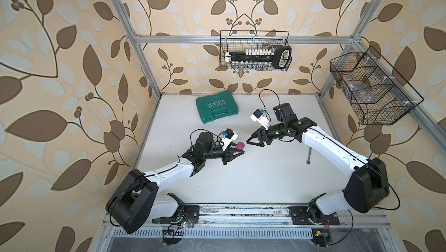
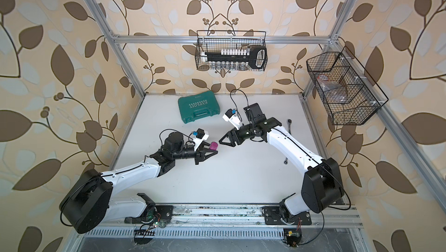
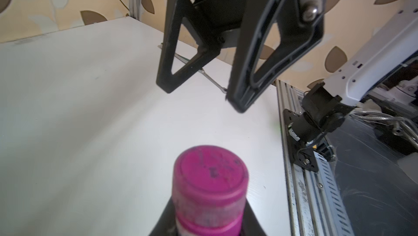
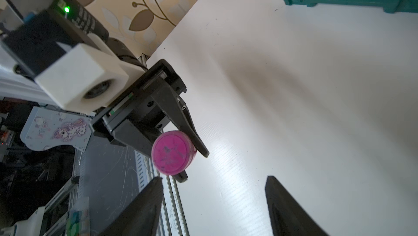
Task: Close the paint jar lid
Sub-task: Screw the lid onto the paint jar.
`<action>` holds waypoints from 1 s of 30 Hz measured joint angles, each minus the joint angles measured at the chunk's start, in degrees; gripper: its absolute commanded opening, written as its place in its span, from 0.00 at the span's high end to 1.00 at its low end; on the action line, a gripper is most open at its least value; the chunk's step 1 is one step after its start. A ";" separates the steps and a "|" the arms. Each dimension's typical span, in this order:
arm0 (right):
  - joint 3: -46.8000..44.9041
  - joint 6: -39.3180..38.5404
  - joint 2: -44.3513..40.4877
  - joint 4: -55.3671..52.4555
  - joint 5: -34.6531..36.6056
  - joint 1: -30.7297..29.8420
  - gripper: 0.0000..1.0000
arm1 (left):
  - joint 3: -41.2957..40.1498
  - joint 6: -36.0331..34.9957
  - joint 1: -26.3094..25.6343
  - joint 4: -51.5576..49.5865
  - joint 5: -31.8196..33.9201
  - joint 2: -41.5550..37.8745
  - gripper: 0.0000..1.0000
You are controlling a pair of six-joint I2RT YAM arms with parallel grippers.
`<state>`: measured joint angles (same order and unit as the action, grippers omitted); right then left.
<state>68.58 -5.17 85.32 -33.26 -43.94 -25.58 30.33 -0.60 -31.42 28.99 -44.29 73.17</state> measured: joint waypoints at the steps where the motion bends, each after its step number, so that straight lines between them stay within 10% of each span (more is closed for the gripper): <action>1: -0.74 -2.03 0.17 0.15 -1.03 -0.02 0.29 | 0.26 0.07 0.02 -0.24 -1.07 0.24 1.00; 30: -1.90 -16.13 2.75 3.74 -9.62 -4.31 0.34 | 1.95 0.15 0.02 -1.92 -6.64 1.57 1.00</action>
<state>66.67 -21.30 88.07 -29.52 -53.56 -29.89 32.27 -0.45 -31.40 27.07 -50.94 74.74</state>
